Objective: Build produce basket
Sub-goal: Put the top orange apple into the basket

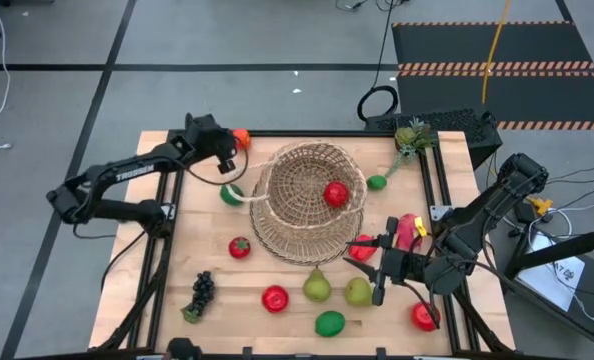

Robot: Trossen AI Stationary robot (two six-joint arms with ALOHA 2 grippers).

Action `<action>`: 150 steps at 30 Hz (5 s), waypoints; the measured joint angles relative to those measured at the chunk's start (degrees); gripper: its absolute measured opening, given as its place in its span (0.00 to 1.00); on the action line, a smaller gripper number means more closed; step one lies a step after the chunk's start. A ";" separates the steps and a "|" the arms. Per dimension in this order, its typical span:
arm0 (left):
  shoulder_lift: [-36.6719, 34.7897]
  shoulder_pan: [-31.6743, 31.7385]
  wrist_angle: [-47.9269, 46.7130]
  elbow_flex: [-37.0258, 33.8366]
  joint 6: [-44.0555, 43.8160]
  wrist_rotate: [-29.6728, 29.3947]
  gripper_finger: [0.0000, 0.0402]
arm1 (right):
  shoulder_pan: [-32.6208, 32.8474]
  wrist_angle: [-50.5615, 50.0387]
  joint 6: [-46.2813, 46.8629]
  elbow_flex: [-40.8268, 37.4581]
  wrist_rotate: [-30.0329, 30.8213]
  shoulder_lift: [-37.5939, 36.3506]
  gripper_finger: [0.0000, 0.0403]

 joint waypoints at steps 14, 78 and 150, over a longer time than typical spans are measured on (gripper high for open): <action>4.10 -0.12 1.15 0.00 -0.58 -0.71 0.94 | -0.02 -0.19 3.05 0.00 -0.08 0.00 0.37; 14.20 -1.75 9.73 0.28 -4.22 -11.52 0.99 | -0.42 -0.92 2.60 -0.04 -0.37 0.04 0.37; -4.01 -10.19 -6.05 7.28 -8.67 -26.53 0.86 | -0.39 -1.37 1.33 -0.04 -0.35 0.04 0.37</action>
